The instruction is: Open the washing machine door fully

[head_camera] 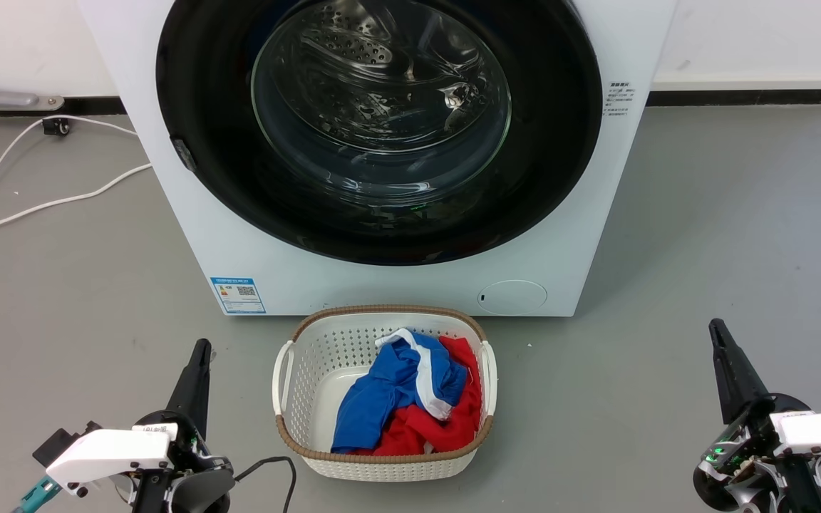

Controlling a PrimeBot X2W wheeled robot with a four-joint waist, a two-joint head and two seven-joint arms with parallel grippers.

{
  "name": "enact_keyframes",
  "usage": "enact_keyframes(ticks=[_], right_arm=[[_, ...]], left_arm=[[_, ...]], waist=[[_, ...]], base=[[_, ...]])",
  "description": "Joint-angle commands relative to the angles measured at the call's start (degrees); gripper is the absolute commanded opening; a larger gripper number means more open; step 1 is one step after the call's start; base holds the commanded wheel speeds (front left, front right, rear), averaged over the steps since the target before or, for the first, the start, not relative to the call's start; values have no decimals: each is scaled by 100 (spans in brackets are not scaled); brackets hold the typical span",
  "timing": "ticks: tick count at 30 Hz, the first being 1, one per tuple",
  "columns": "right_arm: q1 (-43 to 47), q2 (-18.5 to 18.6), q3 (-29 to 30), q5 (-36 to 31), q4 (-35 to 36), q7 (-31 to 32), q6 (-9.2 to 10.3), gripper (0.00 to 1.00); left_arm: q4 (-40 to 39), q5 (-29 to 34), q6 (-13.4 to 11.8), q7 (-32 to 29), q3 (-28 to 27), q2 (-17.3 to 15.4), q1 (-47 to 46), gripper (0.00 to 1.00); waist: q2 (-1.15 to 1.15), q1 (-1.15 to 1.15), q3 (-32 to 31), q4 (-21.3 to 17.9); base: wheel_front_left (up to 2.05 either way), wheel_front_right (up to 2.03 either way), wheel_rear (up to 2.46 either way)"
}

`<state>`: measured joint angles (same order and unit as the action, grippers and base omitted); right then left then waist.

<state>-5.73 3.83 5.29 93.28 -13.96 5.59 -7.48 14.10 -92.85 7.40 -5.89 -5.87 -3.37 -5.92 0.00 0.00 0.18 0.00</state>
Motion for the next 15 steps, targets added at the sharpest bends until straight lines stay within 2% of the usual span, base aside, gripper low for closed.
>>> enact_keyframes(ticks=[1, 15], right_arm=[[-75, -18, 15, -36, -10, 5, -2, 0], [-77, -31, 34, -52, -11, 26, -2, 0]], left_arm=[[3, 41, 16, -24, -16, -1, -53, 0], [4, 32, 16, -36, -28, 8, -54, 0]], waist=[[0, 0, 0, 0], [0, 0, 0, 0]], base=[[0, 0, 0], [0, 0, 0]])
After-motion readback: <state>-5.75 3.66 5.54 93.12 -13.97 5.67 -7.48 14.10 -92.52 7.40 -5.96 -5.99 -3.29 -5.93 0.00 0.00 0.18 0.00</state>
